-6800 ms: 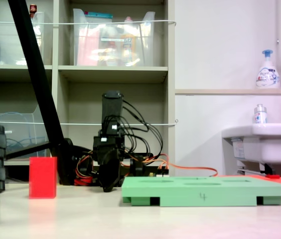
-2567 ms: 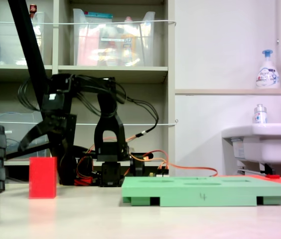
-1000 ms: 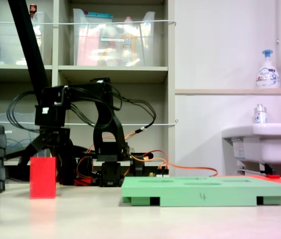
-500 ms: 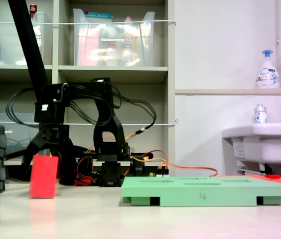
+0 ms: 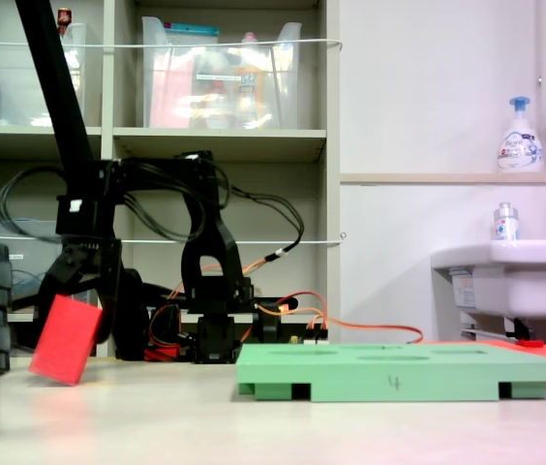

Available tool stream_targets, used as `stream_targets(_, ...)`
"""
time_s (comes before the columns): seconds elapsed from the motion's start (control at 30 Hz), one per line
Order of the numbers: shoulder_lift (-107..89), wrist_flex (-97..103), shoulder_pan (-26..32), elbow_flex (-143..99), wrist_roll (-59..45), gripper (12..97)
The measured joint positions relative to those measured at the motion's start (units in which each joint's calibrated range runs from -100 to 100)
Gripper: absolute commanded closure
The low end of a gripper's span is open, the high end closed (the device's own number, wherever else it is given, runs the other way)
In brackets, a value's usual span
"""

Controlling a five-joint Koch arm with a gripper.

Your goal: Put the square block into the corresponding hole

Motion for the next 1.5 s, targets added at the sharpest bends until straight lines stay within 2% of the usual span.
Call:
stream_targets(0.8,-2.33,0.39,-0.24,-0.88,0.44,85.0)
stream_targets(1.5,-27.91,-5.87,2.1,-1.37,6.4,84.9)
